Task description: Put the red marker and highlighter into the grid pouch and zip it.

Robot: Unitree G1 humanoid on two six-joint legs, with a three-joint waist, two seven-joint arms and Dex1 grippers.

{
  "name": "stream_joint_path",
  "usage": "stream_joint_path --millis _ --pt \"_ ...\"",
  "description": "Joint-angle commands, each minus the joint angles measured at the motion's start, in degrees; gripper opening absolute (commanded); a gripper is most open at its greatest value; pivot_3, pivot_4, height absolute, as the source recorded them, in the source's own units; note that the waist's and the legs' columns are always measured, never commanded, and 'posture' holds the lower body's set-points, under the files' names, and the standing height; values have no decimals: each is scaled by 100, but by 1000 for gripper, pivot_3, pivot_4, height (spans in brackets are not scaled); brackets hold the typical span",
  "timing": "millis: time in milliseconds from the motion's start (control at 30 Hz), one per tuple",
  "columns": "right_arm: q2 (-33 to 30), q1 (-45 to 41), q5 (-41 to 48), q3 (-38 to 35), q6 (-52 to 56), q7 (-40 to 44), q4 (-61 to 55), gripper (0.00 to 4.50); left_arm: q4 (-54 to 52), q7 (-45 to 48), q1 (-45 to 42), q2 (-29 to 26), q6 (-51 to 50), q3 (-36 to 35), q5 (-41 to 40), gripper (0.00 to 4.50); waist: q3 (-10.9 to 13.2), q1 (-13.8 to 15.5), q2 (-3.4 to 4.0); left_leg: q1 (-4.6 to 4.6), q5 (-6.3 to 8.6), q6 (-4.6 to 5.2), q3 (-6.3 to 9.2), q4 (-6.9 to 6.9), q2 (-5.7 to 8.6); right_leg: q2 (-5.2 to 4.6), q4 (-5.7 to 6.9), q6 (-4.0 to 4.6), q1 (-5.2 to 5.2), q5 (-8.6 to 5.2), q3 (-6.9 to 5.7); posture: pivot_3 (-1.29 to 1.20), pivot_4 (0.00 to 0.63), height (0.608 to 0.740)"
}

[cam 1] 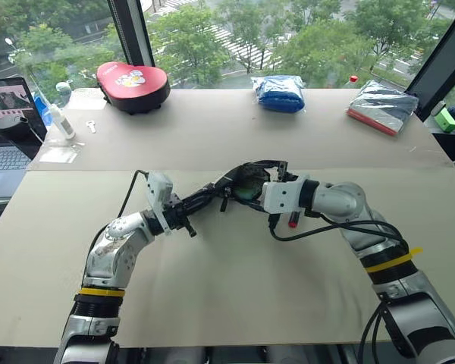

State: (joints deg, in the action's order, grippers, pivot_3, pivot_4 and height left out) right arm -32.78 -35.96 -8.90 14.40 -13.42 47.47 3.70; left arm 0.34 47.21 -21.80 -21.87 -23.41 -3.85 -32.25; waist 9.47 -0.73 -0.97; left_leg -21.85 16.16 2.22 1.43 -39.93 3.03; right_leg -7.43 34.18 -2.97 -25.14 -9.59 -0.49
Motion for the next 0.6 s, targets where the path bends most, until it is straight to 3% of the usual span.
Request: stream_joint_path --millis 33,167,233,400,467,600 --pt "-439 25 2112 -834 2442 998 -1221 4459 -221 -22 -132 -107 -15 -128 -42 0 0 3 0 -1 0 0 1 0 -1 0 0 0 0 0 0 0 150 740" --pt "-1381 657 3944 -1448 4350 1994 -2145 4459 -210 73 -58 -189 130 -4 181 0 -3 83 -5 -8 13 22 9 0 -4 -1 -3 0 6 1 -6 0 150 740" --pt "-1422 753 4617 -1830 5041 1792 -2256 4459 -242 76 -30 -189 132 7 189 0 -3 85 -5 -8 18 30 9 0 -12 0 -10 0 9 0 -8 0 150 740" --pt "-1359 887 3933 -1754 5941 273 -2101 4459 -308 139 27 -250 176 53 265 0 -4 67 -7 -1 29 48 6 -1 -10 -1 -9 0 4 0 3 0 150 740" --pt "-936 872 4068 -1983 6906 -679 -2203 4459 -354 206 84 -305 198 62 311 0 -4 76 -7 0 27 45 6 -1 -2 -1 -9 0 1 0 3 0 150 740" --pt "-366 1089 4060 -2257 7949 -1800 -2621 4459 -471 365 233 -400 250 153 357 0 -5 102 -7 -11 14 24 7 1 -8 -3 -2 3 -15 2 13 0 150 740"
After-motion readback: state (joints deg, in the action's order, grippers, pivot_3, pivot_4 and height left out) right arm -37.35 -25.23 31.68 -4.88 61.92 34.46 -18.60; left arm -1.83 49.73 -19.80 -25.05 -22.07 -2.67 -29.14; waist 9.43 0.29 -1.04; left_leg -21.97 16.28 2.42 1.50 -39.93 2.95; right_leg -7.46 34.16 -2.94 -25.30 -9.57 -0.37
